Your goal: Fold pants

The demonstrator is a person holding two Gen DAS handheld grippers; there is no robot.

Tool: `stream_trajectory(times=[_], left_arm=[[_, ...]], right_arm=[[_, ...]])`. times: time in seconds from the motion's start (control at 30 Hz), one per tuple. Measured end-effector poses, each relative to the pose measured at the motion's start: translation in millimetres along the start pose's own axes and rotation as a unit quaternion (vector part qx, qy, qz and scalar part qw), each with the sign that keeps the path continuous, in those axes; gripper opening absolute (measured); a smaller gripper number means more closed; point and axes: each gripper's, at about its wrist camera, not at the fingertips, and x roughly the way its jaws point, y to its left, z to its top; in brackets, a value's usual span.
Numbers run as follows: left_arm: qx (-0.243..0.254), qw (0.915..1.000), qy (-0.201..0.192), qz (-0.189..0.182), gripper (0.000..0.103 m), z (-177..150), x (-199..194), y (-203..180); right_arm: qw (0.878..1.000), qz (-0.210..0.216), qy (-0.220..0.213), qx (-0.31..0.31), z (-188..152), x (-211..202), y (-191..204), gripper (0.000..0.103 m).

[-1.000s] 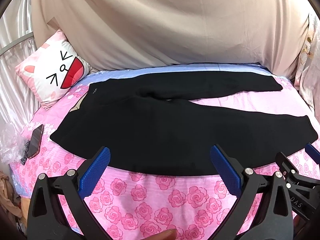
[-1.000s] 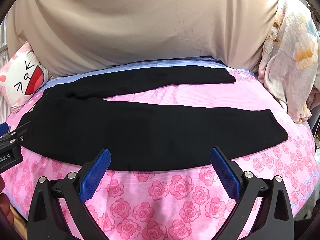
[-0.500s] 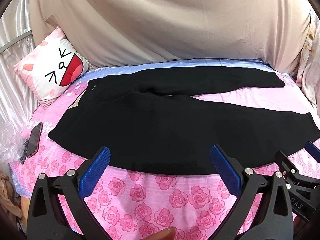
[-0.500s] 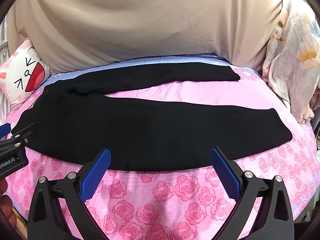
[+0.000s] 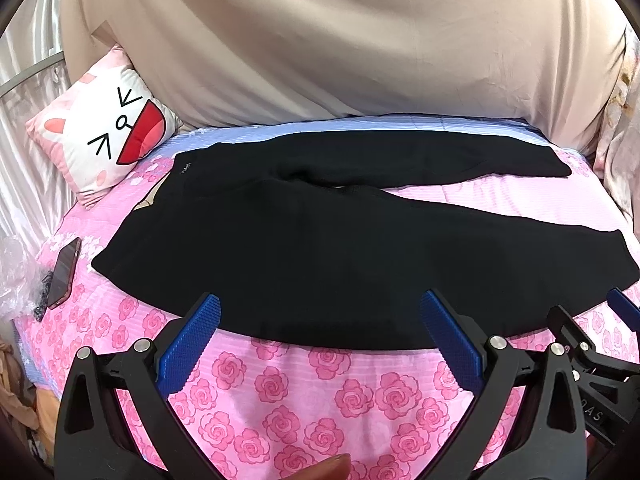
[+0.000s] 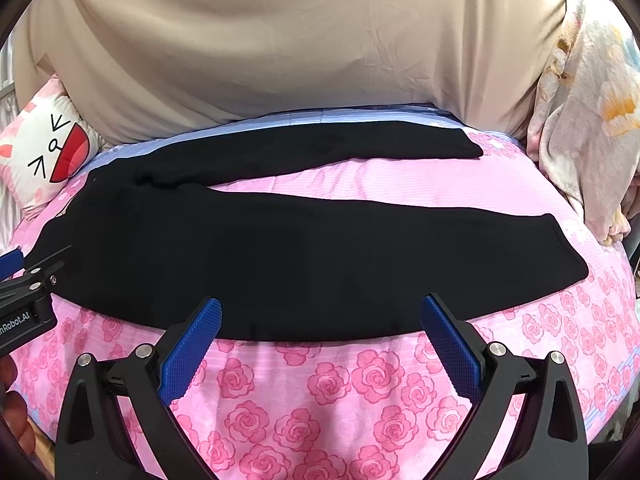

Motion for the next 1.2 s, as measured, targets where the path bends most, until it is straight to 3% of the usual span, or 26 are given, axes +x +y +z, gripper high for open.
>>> stream_trajectory(times=[1.2], left_arm=[[0.006,0.9998,0.004,0.019,0.098,2.8,3.3,-6.2]], right_arm=[[1.0,0.002,0.006,-0.001,2.7,2.4,1.4,0.098]])
